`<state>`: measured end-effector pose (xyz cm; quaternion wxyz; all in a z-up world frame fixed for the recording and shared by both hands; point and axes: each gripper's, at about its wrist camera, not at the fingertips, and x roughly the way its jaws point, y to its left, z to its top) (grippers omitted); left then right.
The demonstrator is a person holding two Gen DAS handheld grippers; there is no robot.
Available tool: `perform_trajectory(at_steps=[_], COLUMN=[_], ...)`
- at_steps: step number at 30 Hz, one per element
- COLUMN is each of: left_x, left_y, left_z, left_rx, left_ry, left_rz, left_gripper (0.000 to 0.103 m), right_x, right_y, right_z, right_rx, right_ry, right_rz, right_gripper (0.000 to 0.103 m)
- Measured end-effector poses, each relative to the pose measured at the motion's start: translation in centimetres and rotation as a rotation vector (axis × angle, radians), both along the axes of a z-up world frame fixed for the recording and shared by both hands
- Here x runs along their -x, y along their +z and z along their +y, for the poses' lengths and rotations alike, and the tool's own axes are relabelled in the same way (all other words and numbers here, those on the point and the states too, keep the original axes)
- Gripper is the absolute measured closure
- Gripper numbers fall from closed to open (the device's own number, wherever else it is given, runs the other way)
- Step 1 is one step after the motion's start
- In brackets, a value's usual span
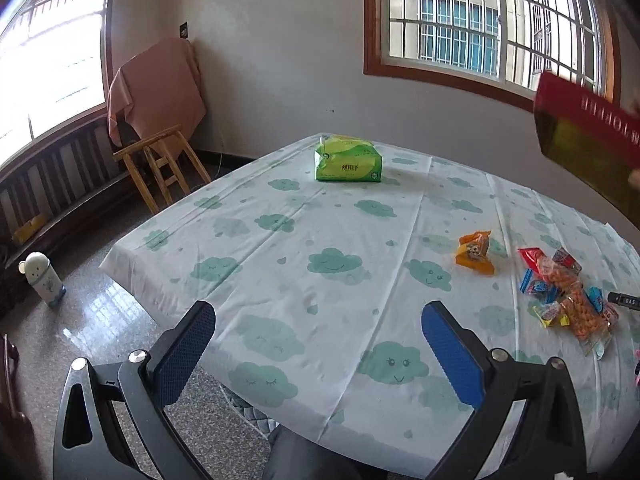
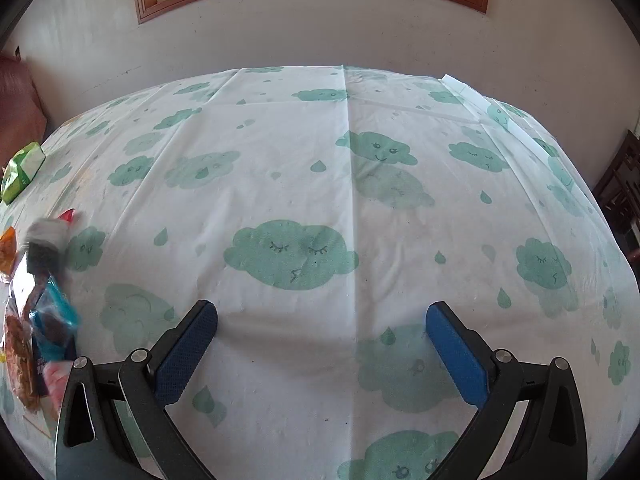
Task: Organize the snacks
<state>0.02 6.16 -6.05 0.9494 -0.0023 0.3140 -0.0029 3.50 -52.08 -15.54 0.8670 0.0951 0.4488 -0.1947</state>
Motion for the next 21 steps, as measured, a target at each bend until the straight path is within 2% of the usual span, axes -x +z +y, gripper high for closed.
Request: perform_trajectory(at_steps=[4, 7, 9, 12, 17, 21], left_x=[1.6, 3.5, 4.9, 5.6, 4.0, 2.0], left_y=[2.1, 4.1, 5.3, 6.2, 5.6, 4.4], left_z=[1.8, 3.2, 3.9, 4.3, 3.5, 2.6], left_rx=[0.055, 0.098, 0.099, 0.061, 0.019, 0.025], left_ry=[0.009, 0.024, 0.044, 0.067, 0.061, 0.045], left_rz=[-0.027, -0.081, -0.138, -0.172, -0.129, -0.071], left_gripper=[0.0, 0.001, 0.001, 0.001, 0.001, 0.001], right_x=[0.0, 0.0, 0.0, 0.0, 0.0, 0.0], right_y=[0.0, 0.0, 0.0, 0.0, 0.0, 0.0], right_z=[0.0, 0.0, 0.0, 0.0, 0.0, 0.0], right_rx=[0.0, 0.0, 0.0, 0.0, 0.0, 0.0], right_ry=[0.0, 0.0, 0.0, 0.0, 0.0, 0.0], right_rz=[0.0, 0.0, 0.0, 0.0, 0.0, 0.0], right_gripper=[0.0, 0.0, 0.0, 0.0, 0.0, 0.0])
